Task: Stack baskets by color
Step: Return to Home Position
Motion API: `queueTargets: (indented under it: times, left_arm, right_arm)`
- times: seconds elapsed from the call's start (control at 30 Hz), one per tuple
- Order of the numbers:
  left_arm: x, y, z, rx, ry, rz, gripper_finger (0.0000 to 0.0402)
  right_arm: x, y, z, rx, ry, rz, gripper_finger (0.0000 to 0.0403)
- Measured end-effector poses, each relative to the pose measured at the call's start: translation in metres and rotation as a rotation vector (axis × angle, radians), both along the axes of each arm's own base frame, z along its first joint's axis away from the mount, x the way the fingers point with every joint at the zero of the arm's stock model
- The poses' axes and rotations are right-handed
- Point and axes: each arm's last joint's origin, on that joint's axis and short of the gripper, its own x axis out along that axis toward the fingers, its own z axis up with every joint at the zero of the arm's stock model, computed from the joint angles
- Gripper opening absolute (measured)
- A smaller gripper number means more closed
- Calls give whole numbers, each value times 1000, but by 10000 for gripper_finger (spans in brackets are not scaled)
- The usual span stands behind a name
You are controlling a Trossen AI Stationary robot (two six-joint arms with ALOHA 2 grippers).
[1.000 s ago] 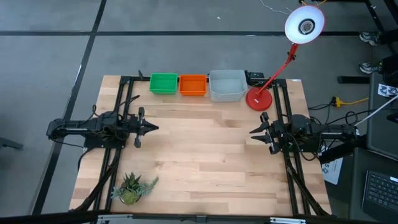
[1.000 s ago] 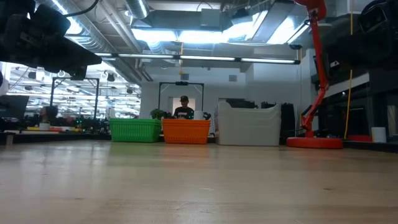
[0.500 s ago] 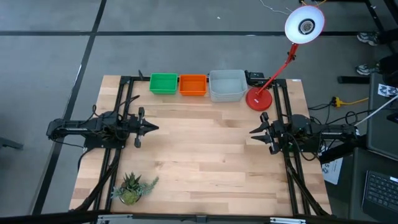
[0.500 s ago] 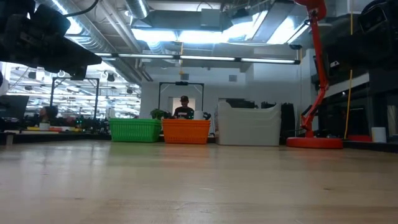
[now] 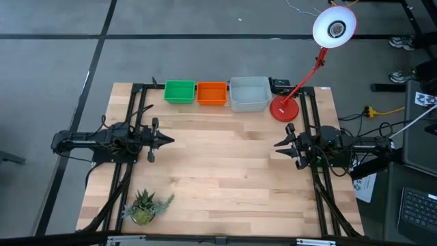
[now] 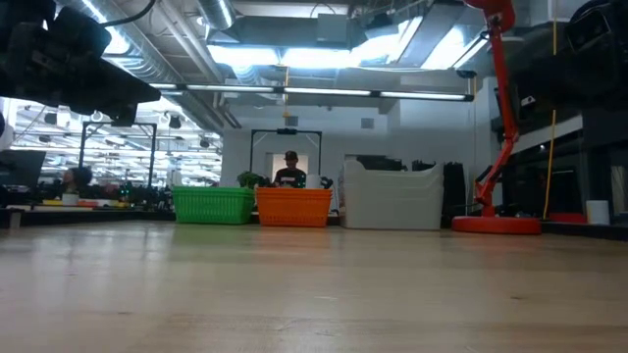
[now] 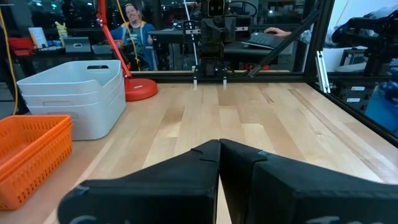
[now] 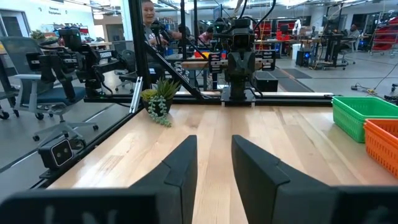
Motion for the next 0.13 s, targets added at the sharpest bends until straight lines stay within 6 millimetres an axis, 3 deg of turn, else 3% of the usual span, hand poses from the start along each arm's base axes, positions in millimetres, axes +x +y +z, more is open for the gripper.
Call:
queueTargets:
  times: [0.13]
  left_arm:
    - [0,0,0,0,0,0,0]
  right_arm:
    - [0,0,0,0,0,0,100]
